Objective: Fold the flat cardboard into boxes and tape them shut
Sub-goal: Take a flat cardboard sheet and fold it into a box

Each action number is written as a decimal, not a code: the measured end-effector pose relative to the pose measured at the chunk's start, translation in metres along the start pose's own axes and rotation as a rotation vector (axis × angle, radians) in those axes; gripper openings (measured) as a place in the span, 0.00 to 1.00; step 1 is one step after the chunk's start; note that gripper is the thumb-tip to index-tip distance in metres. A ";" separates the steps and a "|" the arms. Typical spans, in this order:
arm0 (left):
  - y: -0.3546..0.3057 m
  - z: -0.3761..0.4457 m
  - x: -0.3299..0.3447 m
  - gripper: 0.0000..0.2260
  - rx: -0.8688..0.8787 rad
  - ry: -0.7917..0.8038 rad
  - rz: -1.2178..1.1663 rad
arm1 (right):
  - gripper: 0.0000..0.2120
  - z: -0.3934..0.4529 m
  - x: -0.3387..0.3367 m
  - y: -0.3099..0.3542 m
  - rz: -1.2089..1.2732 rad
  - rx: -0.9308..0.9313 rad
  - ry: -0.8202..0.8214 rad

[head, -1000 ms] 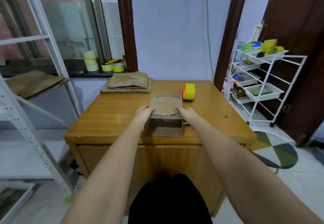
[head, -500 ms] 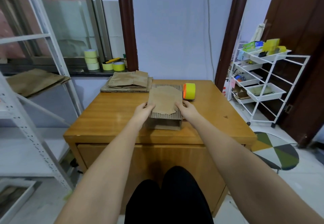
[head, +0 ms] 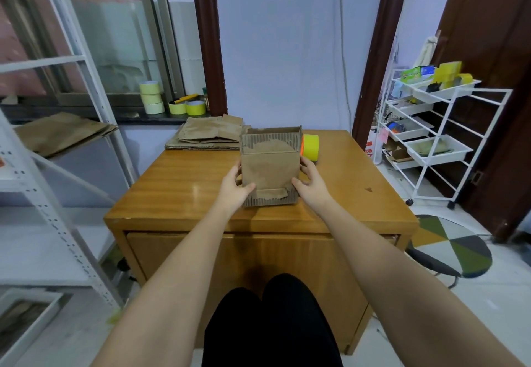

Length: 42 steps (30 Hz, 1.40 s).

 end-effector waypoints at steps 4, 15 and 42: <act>0.004 -0.005 0.003 0.29 0.032 -0.015 0.059 | 0.30 -0.004 0.001 -0.001 0.086 0.057 0.003; 0.017 0.006 -0.002 0.27 0.112 -0.068 0.137 | 0.52 0.019 -0.003 0.014 0.057 0.156 0.015; -0.036 0.048 -0.014 0.30 -0.126 -0.019 -0.008 | 0.46 0.042 -0.012 0.039 -0.003 0.354 0.184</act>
Point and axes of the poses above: each hand's wrist, its own z-axis towards the middle knuckle, its own x-axis out of the palm, y = z × x, the point moved 1 cm from there along z, towards the middle knuckle, and after that the axes turned 3 degrees about y, right-handed, at the moved point
